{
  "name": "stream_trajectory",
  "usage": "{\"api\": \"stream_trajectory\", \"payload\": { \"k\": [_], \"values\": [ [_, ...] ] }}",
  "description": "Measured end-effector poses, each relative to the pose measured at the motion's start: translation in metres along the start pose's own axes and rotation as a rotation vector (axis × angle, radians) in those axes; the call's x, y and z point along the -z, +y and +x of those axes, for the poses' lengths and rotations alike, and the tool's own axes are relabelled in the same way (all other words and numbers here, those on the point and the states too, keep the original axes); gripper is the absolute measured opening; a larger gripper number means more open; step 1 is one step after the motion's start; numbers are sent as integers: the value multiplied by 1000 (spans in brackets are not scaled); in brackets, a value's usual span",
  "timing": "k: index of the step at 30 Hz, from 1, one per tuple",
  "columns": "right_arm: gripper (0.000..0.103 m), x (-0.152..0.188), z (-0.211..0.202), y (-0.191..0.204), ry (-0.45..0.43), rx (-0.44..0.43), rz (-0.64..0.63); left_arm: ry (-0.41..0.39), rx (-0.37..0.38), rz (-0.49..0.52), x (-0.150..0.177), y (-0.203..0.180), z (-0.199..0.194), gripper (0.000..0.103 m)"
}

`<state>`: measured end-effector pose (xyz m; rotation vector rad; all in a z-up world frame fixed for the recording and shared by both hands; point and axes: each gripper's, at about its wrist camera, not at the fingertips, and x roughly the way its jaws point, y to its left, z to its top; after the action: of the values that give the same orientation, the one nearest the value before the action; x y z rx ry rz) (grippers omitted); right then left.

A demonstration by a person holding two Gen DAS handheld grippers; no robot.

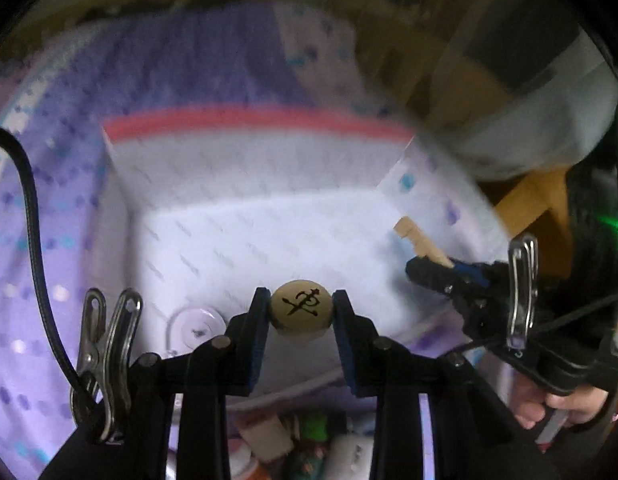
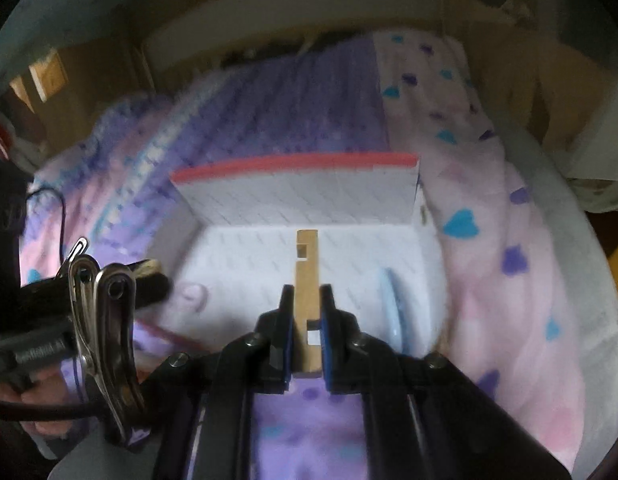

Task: Organize rigid objects
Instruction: 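Carry the chess piece and clothespin into the pink box and release both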

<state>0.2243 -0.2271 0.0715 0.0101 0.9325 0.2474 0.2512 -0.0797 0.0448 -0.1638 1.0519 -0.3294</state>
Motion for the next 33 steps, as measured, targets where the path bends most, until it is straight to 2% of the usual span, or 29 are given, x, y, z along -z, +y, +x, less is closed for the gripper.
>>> {"api": "stream_trajectory", "payload": {
  "k": [2,5,8,9,11,17,21,22,23,25,28,33],
  "values": [
    [12,2,22,-7,74,43,18,52,-47,6,6,1,19,32],
    [11,7,39,-16,139,67,33,37,-122,27,9,2,24,33],
    [14,7,40,-15,163,86,29,29,-133,7,9,5,23,35],
    [16,6,40,-15,164,84,36,29,-138,0,9,7,23,36],
    [33,5,39,-14,162,73,47,17,-158,-4,11,9,20,39],
    [51,6,29,-6,127,78,46,-14,-191,28,16,6,10,42],
    [54,10,23,-6,114,80,49,-14,-204,58,16,7,8,42],
    [54,11,22,-5,115,78,48,-4,-227,78,17,6,9,46],
    [54,11,22,-5,115,78,46,11,-284,104,18,5,10,51],
    [55,13,22,-5,120,80,40,16,-365,122,19,7,8,52],
    [55,17,21,-2,120,94,33,40,-354,115,18,16,5,47],
    [56,19,20,3,120,106,26,48,-368,143,24,13,1,46]
  ]
}}
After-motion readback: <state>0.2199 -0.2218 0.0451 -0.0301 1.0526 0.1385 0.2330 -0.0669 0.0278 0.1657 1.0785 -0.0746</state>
